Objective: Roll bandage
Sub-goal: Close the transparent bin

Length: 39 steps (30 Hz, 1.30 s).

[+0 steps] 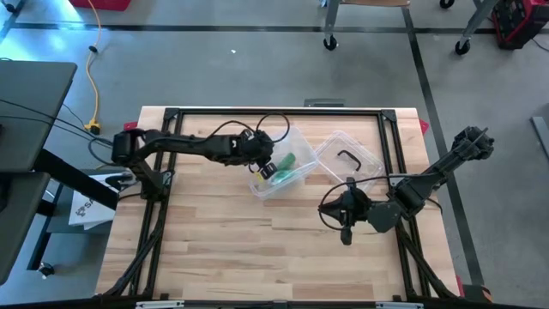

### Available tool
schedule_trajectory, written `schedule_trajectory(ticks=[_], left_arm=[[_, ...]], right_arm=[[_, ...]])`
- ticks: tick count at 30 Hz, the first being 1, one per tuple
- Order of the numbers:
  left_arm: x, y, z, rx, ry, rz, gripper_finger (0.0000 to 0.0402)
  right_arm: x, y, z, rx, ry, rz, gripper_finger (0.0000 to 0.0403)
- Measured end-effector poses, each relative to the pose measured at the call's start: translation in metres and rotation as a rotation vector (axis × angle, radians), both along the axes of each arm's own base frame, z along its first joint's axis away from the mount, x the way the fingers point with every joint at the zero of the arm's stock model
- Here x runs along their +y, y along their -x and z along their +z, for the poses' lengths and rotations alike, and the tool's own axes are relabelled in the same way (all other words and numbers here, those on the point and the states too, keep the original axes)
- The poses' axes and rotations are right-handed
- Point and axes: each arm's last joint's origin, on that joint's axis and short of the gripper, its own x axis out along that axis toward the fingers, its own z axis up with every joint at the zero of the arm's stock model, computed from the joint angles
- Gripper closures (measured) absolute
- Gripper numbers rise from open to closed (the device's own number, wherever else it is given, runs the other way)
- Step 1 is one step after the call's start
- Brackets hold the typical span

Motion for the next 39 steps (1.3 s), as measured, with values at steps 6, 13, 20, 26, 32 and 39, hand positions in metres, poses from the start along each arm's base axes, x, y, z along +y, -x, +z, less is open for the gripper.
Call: schedule_trajectory(ticks=[6, 13, 20, 26, 32, 39], left_arm=[[-0.006, -0.015, -0.013, -0.034, 0.022, -0.078, 0.0305], [-0.036, -0.010, 0.002, -0.056, 0.020, -0.150, 0.0314], [-0.078, 0.013, 0.030, -0.067, -0.017, -0.173, 0.0316], [-0.111, 0.027, 0.049, -0.138, -0.072, -0.206, 0.0317], [-0.141, 0.036, 0.052, -0.161, -0.094, -0.261, 0.0317], [-0.152, 0.042, 0.043, -0.145, -0.210, -0.218, 0.0317]], right_arm=[[0.000, 0.000, 0.000, 0.003, 0.001, 0.000, 0.0375], [-0.031, 0.012, -0.023, 0.218, 0.076, -0.265, 0.0375], [-0.122, 0.030, -0.043, 0.700, -0.023, -0.672, 0.0359], [-0.199, 0.025, -0.045, 0.787, -0.177, -0.499, 0.0291], [-0.254, 0.050, -0.080, 0.871, -0.438, -0.476, 0.0234], [-0.271, 0.059, -0.128, 0.977, -0.533, -0.484, 0.0222]])
